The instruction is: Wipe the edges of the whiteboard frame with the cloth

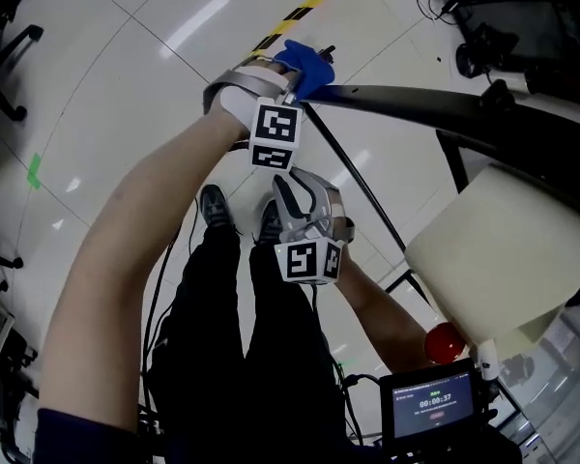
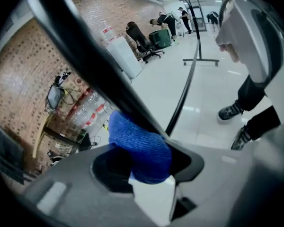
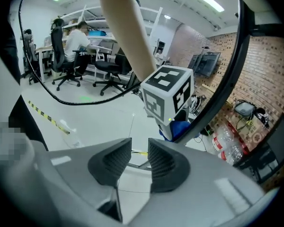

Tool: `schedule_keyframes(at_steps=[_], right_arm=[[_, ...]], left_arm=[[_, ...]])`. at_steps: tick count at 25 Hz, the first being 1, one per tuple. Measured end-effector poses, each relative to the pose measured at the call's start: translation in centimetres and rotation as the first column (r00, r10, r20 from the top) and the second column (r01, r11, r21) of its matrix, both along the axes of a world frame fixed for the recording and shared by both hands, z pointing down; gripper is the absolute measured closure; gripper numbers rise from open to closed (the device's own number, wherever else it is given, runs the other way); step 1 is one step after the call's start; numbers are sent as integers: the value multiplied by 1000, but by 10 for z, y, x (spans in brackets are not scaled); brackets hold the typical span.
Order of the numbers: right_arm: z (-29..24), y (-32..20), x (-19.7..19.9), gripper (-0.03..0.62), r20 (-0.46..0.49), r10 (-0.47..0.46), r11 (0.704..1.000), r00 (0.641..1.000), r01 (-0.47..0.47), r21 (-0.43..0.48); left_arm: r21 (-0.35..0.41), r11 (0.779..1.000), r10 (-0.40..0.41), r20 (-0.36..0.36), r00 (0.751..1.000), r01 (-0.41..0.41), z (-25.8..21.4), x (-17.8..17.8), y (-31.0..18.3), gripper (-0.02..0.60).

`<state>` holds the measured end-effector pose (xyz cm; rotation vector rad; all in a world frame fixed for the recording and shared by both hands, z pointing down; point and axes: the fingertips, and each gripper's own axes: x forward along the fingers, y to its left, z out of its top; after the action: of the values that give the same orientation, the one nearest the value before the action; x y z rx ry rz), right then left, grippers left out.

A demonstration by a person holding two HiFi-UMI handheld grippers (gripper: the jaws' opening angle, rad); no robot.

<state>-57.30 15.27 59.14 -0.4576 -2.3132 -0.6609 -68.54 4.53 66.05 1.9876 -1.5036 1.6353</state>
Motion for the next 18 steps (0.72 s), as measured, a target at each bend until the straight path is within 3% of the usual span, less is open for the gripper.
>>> schedule_keyframes(at_steps=[18], right_arm=[[-59, 19, -12, 487, 69, -82, 997, 994, 82, 1]], left_arm=[[126, 992, -20, -17, 1000, 22, -116, 10, -5, 405]])
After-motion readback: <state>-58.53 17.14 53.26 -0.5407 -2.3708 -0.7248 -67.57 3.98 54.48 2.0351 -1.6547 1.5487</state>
